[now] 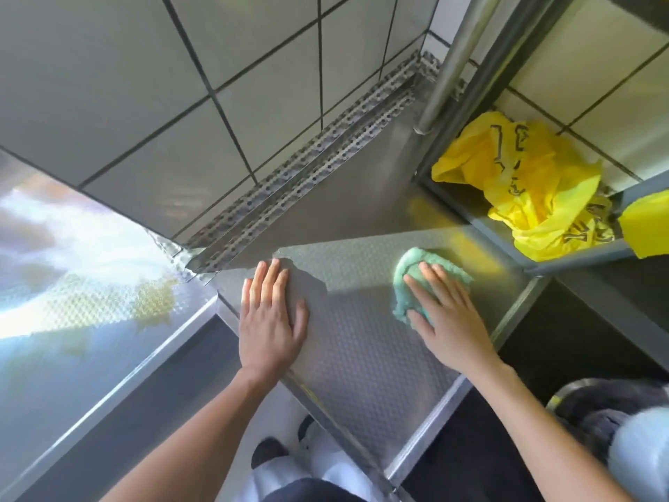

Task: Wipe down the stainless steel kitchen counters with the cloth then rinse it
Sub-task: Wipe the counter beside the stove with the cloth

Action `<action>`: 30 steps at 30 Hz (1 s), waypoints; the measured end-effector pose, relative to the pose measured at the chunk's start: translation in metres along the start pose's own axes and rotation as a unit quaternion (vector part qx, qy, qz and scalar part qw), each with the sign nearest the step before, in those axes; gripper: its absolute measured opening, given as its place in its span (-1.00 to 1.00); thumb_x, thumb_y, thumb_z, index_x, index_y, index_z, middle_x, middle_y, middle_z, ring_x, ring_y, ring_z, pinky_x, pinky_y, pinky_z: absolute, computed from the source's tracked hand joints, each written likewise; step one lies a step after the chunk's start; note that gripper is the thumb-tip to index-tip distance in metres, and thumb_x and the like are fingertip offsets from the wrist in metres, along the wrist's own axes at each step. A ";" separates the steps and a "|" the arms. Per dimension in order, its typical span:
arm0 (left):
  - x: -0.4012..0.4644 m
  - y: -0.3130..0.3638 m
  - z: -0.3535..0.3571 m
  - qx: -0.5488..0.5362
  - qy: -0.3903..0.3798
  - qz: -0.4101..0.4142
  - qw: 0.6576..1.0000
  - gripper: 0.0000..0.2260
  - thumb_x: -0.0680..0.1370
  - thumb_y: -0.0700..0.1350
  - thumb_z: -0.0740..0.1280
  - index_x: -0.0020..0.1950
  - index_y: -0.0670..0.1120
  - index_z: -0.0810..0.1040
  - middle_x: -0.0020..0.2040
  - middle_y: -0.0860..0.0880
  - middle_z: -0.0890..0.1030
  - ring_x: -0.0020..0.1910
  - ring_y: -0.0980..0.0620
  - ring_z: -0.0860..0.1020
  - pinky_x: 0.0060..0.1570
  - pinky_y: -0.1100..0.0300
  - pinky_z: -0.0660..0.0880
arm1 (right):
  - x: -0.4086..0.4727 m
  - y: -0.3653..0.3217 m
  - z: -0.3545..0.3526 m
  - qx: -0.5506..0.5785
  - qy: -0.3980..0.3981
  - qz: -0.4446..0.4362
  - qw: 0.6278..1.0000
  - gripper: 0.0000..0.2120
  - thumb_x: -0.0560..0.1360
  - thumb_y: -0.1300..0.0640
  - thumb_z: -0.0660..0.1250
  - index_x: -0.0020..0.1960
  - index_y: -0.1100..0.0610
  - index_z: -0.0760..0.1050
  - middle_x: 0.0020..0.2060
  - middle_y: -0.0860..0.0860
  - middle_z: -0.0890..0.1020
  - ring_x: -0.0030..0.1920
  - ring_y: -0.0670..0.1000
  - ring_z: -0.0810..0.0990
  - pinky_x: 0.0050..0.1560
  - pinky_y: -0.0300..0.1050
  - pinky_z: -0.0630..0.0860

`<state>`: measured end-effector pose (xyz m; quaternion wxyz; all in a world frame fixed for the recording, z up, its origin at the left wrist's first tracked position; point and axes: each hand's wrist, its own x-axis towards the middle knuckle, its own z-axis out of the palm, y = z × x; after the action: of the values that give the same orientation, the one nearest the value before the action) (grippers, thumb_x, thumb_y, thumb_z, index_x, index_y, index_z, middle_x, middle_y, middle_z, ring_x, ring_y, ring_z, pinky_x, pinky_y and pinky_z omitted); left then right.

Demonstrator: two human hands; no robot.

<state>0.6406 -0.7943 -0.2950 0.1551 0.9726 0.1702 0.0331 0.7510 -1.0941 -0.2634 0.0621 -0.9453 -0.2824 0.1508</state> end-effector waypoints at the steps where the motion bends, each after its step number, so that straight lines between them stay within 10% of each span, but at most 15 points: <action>1: -0.001 0.000 -0.001 0.001 -0.003 -0.001 1.000 -0.44 0.70 0.13 0.14 0.63 -0.14 0.30 0.70 -0.06 0.23 0.72 -0.06 0.07 0.69 -0.13 0.04 | 0.006 0.003 -0.002 0.010 0.009 0.057 0.998 -0.45 0.66 -0.10 0.05 0.61 0.05 0.24 0.64 0.11 0.14 0.65 0.16 0.02 0.55 0.28 0.15; 6: -0.005 0.004 -0.007 0.003 -0.022 0.001 1.000 -0.45 0.74 0.09 0.14 0.66 -0.16 0.25 0.71 -0.09 0.19 0.73 -0.07 0.03 0.71 -0.11 -0.05 | 0.060 -0.059 0.003 0.037 0.056 0.177 0.982 -0.44 0.66 -0.07 0.17 0.62 0.03 0.20 0.64 0.15 0.09 0.64 0.21 0.00 0.59 0.27 -0.01; 17: -0.072 -0.009 0.007 0.004 0.016 0.093 0.996 -0.46 0.70 0.02 0.13 0.64 -0.18 0.32 0.68 -0.14 0.25 0.71 -0.17 0.11 0.64 -0.22 0.15 | -0.112 -0.065 0.042 -0.042 -0.010 -0.083 0.996 -0.43 0.62 -0.06 0.17 0.61 -0.03 0.22 0.62 0.01 0.20 0.64 0.06 0.08 0.56 0.19 0.20; 25: -0.070 -0.012 0.004 0.003 -0.018 0.102 0.995 -0.46 0.72 0.03 0.15 0.66 -0.17 0.27 0.70 -0.14 0.21 0.72 -0.17 0.06 0.67 -0.19 0.09 | -0.031 -0.054 0.012 0.020 0.063 0.182 0.981 -0.48 0.66 0.11 0.24 0.60 0.08 0.26 0.62 0.11 0.19 0.63 0.15 0.09 0.59 0.20 0.10; 30: -0.063 -0.013 -0.018 -0.044 -0.111 0.091 0.989 -0.42 0.73 0.08 0.17 0.71 -0.12 0.16 0.73 -0.09 0.07 0.73 -0.13 -0.08 0.70 -0.07 -0.14 | -0.011 -0.141 0.032 0.033 0.069 0.097 0.992 -0.46 0.64 0.12 0.26 0.60 0.01 0.26 0.63 0.06 0.18 0.64 0.12 0.05 0.59 0.17 0.07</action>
<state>0.5752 -0.7993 -0.2827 0.2121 0.9738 0.0614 -0.0536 0.6595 -0.9815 -0.2629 0.0981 -0.9739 -0.1787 0.0997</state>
